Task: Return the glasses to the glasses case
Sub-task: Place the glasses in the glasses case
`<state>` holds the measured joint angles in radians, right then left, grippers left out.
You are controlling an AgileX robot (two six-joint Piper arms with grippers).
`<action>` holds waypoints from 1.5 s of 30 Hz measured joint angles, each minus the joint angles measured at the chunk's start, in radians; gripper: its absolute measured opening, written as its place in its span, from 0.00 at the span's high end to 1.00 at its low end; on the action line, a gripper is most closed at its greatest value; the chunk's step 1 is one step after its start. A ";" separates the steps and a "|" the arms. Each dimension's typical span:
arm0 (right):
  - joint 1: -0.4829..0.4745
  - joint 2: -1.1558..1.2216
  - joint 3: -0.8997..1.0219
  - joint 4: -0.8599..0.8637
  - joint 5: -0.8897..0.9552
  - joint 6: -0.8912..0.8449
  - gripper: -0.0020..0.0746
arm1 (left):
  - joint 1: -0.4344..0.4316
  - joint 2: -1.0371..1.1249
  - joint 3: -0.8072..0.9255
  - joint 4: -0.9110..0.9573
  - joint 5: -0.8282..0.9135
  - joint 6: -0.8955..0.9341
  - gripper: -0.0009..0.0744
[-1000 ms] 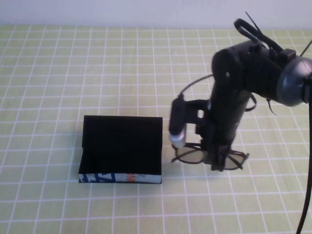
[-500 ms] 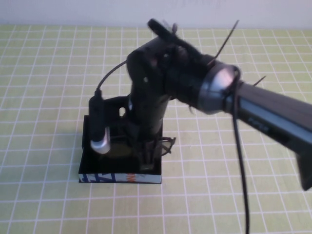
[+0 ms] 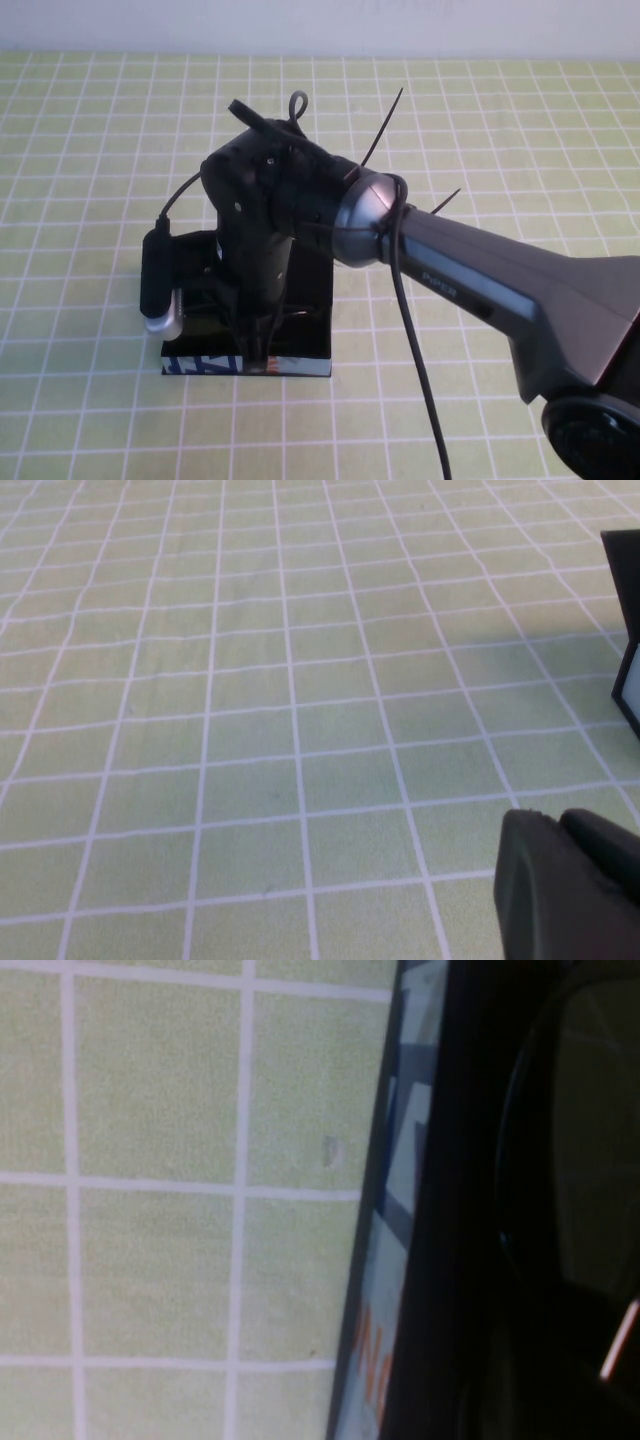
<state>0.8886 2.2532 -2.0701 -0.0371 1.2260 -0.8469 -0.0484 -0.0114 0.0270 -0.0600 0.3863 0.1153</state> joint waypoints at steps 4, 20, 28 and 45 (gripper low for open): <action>0.000 0.015 0.000 -0.019 0.000 0.034 0.89 | 0.000 0.000 0.000 0.000 0.000 0.000 0.99; 0.000 0.029 -0.002 -0.021 0.000 0.054 0.89 | 0.000 0.000 0.000 0.000 0.000 0.000 0.99; 0.000 0.038 -0.005 -0.021 0.000 0.061 0.89 | 0.000 0.000 0.000 0.000 0.000 0.000 0.99; 0.000 0.012 -0.005 -0.047 0.000 0.114 0.55 | 0.000 0.000 0.000 0.000 0.000 0.000 0.99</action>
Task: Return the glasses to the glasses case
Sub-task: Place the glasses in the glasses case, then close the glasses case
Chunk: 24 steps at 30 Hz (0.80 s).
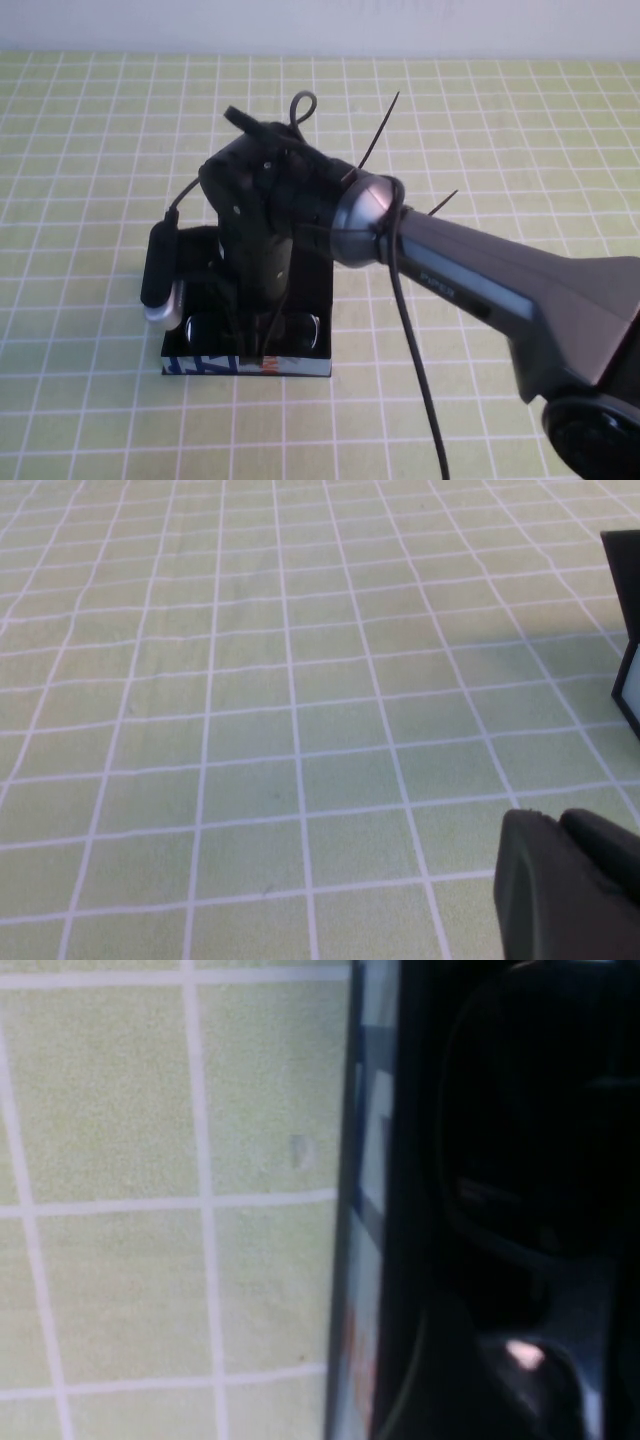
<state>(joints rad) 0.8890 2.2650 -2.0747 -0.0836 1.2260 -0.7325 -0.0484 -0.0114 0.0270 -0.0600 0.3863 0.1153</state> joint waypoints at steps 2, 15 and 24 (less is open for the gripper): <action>0.000 -0.021 0.000 -0.010 0.000 0.000 0.54 | 0.000 0.000 0.000 0.000 0.000 0.000 0.99; -0.034 -0.174 0.000 -0.104 0.007 0.190 0.93 | 0.000 0.000 0.000 0.000 0.000 0.000 0.99; -0.123 -0.201 0.000 0.003 0.012 0.257 0.99 | 0.000 0.000 0.000 0.000 0.000 0.000 0.99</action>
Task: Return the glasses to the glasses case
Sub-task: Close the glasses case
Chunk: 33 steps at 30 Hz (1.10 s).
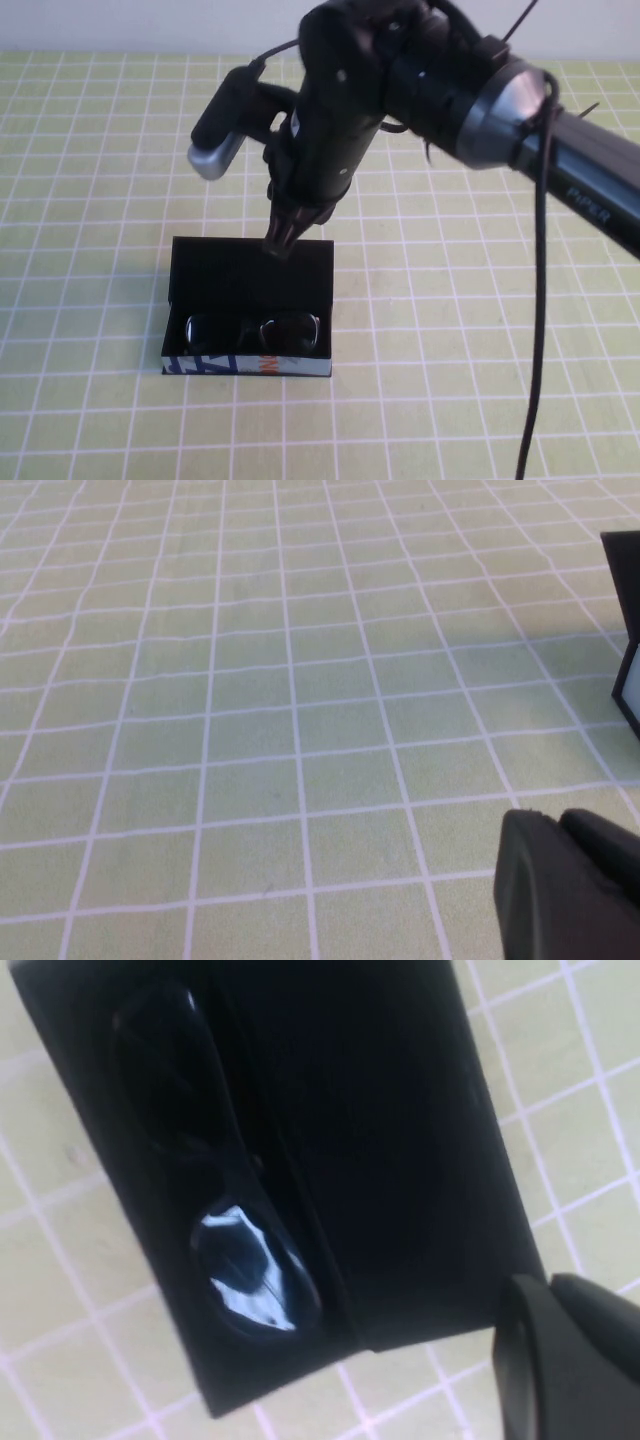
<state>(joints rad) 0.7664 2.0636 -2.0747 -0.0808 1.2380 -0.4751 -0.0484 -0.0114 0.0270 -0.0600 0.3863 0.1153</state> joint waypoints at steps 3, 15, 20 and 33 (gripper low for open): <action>-0.034 -0.015 0.000 0.091 0.000 0.002 0.99 | 0.000 0.000 0.000 0.000 0.000 0.000 0.99; -0.101 -0.023 0.000 0.193 0.005 0.004 0.99 | 0.000 0.000 0.000 -0.192 -0.160 -0.187 0.99; -0.104 -0.023 0.000 0.218 0.006 0.014 0.99 | 0.000 0.000 0.000 -0.362 -0.251 -0.328 0.99; -0.243 -0.002 0.000 0.331 0.007 0.107 0.99 | -0.118 0.407 -0.290 -0.392 0.065 -0.142 0.99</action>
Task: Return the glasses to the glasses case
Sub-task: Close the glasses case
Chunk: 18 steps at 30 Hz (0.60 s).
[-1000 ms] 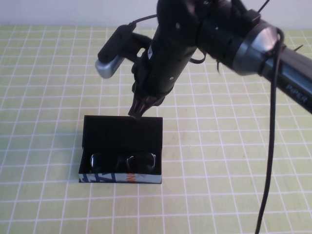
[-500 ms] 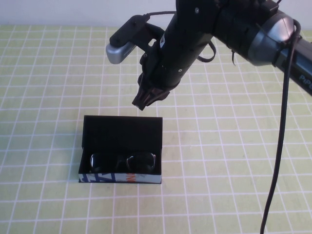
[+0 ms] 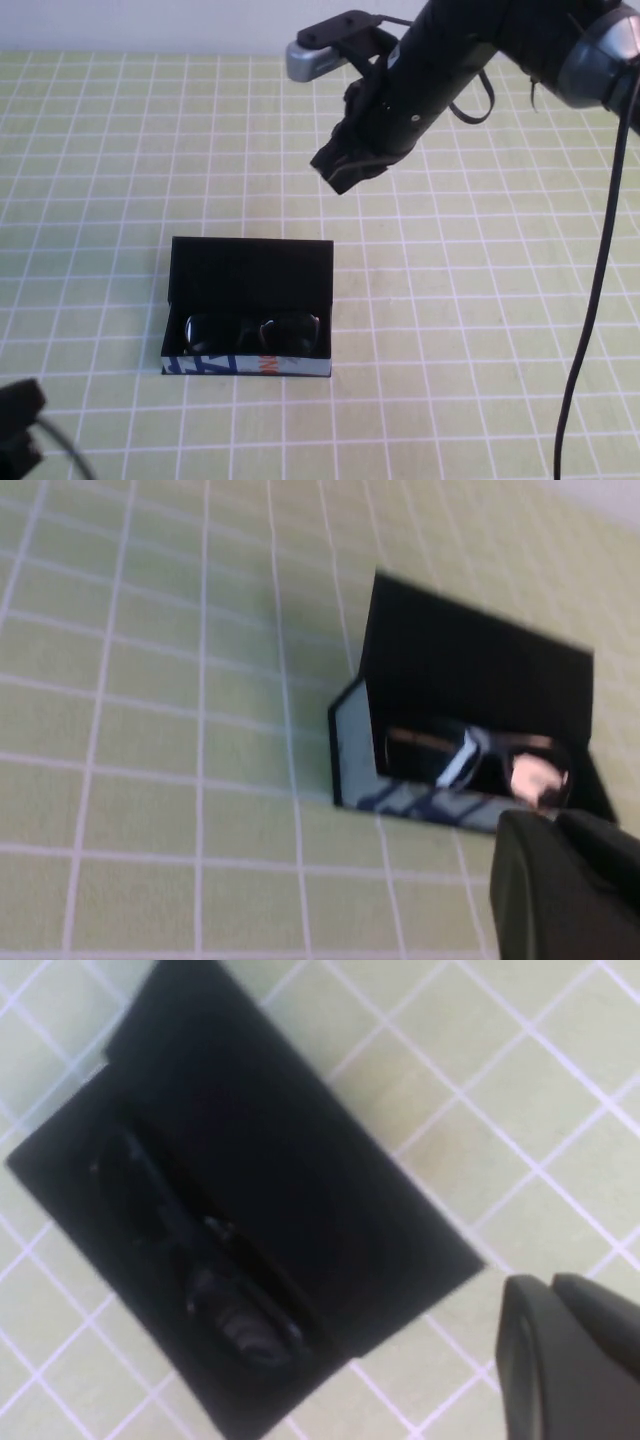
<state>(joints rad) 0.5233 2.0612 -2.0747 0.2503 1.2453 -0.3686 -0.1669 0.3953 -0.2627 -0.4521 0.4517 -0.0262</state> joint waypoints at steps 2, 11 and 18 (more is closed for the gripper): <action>-0.022 0.007 0.000 0.010 0.000 0.001 0.99 | -0.022 0.132 -0.048 -0.016 0.056 0.080 0.99; -0.065 0.018 0.000 0.084 0.000 0.026 0.99 | -0.060 0.658 -0.169 -0.477 0.146 0.710 0.99; -0.066 0.052 0.000 0.133 -0.004 0.033 0.99 | -0.060 0.991 -0.220 -0.907 0.138 1.176 0.99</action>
<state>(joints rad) 0.4568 2.1131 -2.0747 0.3836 1.2418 -0.3354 -0.2265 1.3866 -0.4829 -1.3589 0.5898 1.1494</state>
